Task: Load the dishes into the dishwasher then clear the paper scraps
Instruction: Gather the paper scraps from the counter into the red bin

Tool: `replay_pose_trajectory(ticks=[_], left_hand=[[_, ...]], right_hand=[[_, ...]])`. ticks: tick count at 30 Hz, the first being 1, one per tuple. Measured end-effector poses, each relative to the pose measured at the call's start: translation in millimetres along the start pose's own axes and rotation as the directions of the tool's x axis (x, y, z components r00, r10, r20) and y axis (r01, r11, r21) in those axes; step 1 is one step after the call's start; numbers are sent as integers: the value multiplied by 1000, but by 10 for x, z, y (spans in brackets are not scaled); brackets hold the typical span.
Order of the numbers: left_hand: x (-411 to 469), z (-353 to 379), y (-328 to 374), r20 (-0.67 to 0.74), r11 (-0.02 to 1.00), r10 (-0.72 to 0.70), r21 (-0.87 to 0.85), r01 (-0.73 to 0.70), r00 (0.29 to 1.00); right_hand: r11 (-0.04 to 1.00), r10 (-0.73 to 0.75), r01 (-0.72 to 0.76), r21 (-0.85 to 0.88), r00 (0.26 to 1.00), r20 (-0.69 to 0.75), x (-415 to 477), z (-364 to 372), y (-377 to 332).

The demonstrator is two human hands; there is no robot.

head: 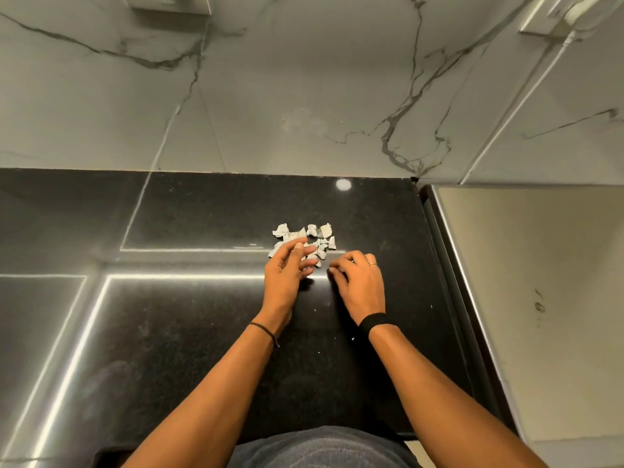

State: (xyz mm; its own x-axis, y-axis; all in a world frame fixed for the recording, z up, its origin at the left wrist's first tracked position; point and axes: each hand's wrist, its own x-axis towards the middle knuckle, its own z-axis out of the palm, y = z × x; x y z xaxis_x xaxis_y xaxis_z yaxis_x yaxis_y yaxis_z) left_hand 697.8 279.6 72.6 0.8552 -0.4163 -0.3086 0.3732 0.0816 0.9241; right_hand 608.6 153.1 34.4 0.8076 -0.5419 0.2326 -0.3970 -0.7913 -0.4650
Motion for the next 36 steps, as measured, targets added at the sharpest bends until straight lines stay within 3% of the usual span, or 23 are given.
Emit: replay_pose_trajectory(ticks=[2,5,7,9,11,14,16,18,21,26,31,32,34,36], left_hand=[[43,12,-25,2,1000,13,-15,-13,1000],[79,82,-63,36,998,17,-59,-15,999],[73,158,-48,83,983,-61,-165,74,995],[50,207,-17,154,900,-190,-367,235,970],[49,186,1,206,750,-277,-565,345,939],[77,110,-4,203,611,-343,-693,382,917],[88,73,-2,178,618,-355,-691,374,918],[99,49,2,167,650,-353,-664,370,920],[117,43,3,168,682,-345,-631,370,923],[151,79,-57,133,718,-340,-602,349,931],[170,92,-120,111,748,-327,-576,329,938],[163,94,-131,106,754,-325,-571,325,940],[155,107,-157,101,771,-314,-553,315,944],[141,133,-172,110,782,-308,-536,317,945]], right_hand=[[965,147,-138,224,989,-26,-54,-77,-47],[807,268,-228,545,963,5,-84,-269,-243],[691,260,-226,687,964,55,-85,-371,-404],[587,251,-262,766,958,135,-47,-407,-503],[552,300,-287,783,944,135,-11,-400,-493],[648,430,-312,695,903,4,-4,-346,-274],[741,455,-365,563,890,-22,-1,-298,-70],[847,390,-381,371,919,55,28,-232,88],[972,211,-225,65,963,166,74,-144,155],[995,-73,79,-57,993,97,-146,-67,54],[979,-200,204,-28,974,104,-315,-87,-11],[989,-150,149,15,985,87,-301,-95,-23],[953,148,-161,255,987,69,-230,-142,-73],[738,385,-381,557,916,116,-143,-216,-166]])
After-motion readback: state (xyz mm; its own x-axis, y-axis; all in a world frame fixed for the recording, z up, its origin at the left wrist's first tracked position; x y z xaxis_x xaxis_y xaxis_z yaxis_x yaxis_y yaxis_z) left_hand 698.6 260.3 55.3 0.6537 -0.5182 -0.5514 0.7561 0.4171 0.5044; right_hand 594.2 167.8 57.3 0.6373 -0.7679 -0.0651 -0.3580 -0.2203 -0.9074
